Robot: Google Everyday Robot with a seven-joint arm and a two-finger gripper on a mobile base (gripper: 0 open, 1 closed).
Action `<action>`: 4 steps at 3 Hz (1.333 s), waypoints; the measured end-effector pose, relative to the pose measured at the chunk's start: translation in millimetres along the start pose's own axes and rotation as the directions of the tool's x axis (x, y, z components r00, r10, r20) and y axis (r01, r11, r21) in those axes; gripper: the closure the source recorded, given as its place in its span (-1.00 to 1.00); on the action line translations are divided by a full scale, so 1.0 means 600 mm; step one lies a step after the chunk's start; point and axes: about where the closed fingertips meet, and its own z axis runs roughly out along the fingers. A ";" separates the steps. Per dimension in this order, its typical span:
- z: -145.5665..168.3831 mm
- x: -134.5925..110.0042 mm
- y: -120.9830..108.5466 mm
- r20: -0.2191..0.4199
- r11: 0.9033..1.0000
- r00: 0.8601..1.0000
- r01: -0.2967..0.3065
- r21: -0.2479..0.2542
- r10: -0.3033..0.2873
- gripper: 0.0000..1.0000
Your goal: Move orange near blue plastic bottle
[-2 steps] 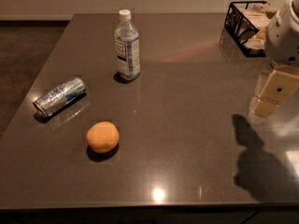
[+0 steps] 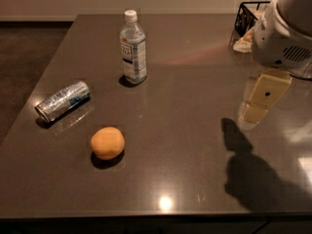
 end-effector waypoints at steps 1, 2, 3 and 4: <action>0.022 -0.087 0.029 0.090 0.994 0.991 0.099 -0.041 -0.095 -1.00; 0.055 -0.171 0.081 0.190 0.973 0.965 0.205 -0.103 -0.183 -1.00; 0.094 -0.245 0.146 0.278 0.937 0.924 0.314 -0.154 -0.264 -1.00; 0.139 -0.297 0.183 0.325 0.907 0.899 0.369 -0.204 -0.293 -1.00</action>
Offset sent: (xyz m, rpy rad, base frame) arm -0.0440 0.1839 -0.0475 0.2287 0.1239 0.4254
